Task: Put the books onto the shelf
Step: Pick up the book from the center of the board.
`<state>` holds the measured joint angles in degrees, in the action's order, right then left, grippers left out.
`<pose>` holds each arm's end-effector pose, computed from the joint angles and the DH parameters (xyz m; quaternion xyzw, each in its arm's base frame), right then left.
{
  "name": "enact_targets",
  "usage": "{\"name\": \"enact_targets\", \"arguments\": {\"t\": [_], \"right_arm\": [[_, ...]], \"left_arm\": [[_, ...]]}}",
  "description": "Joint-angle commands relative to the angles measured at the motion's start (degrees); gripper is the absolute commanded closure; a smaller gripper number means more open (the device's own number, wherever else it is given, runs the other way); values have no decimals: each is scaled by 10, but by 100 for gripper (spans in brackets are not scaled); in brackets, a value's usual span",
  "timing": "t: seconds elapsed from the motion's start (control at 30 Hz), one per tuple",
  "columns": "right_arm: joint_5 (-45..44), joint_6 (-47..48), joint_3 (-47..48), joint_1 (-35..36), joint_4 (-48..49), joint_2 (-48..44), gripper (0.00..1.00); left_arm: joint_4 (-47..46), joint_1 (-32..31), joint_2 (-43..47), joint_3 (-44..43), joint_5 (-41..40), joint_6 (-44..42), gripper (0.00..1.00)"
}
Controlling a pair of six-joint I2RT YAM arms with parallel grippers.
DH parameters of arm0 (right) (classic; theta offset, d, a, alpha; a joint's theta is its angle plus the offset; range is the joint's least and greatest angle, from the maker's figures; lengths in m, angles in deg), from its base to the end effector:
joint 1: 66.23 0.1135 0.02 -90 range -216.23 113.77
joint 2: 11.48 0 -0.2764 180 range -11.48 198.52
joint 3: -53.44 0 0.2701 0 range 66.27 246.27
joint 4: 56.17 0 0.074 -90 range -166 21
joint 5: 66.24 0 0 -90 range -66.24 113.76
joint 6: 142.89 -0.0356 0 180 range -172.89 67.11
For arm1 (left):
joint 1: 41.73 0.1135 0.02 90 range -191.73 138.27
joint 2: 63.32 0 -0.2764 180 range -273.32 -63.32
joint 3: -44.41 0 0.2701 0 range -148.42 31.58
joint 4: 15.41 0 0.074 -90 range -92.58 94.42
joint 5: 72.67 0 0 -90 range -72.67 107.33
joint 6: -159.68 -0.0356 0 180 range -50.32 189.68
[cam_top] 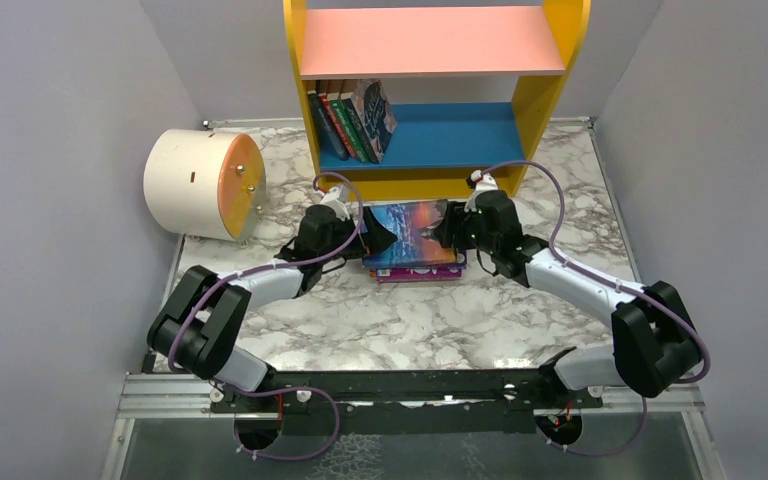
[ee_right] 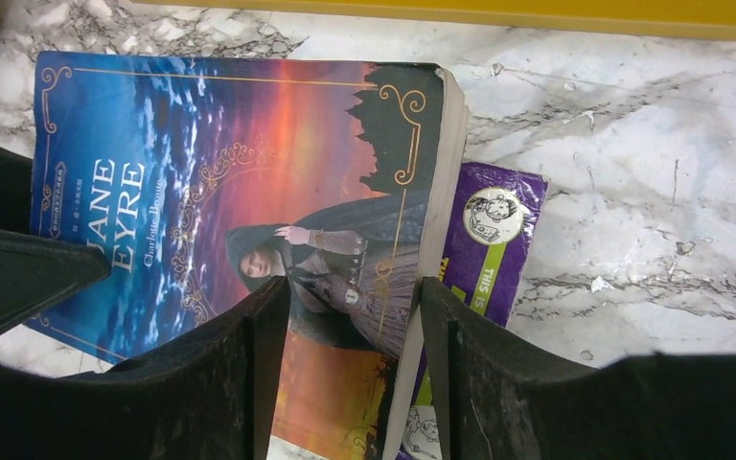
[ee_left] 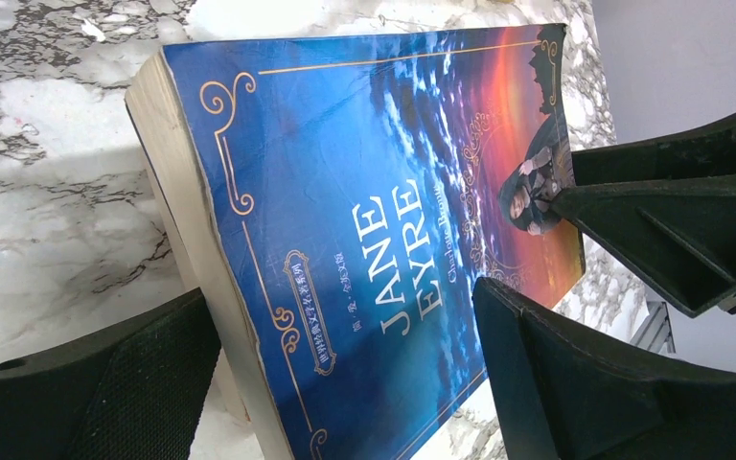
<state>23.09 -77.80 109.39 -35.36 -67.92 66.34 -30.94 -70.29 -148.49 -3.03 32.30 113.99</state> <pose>0.2608 0.1554 0.2224 -0.0431 0.8803 0.2164 0.4199 0.2685 -0.1566 0.1827 -0.0408 0.8251 -0.4154 0.3807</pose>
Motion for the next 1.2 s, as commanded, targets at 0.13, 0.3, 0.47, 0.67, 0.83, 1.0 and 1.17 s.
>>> {"name": "enact_targets", "arguments": {"t": [0.13,0.3,0.47,0.67,0.83,1.0,1.17], "right_arm": [[72,14,5,15,61,19,50],[48,30,11,16,51,14,50],[-52,66,18,16,16,-30,49],[-130,123,18,16,-8,-107,49],[-58,180,-10,21,31,-194,49],[-62,241,-8,72,23,-223,49],[-145,287,-2,188,32,-196,49]], "left_arm": [[-35,-3,78,22,-1,7,30],[-35,-3,119,28,-6,11,84],[-7,-1,151,13,-2,18,100],[180,0,175,-101,-38,-17,100],[284,-1,184,-177,-70,-42,100],[356,-1,165,-247,-72,-52,100],[397,-1,138,-295,-68,-54,100]]}}
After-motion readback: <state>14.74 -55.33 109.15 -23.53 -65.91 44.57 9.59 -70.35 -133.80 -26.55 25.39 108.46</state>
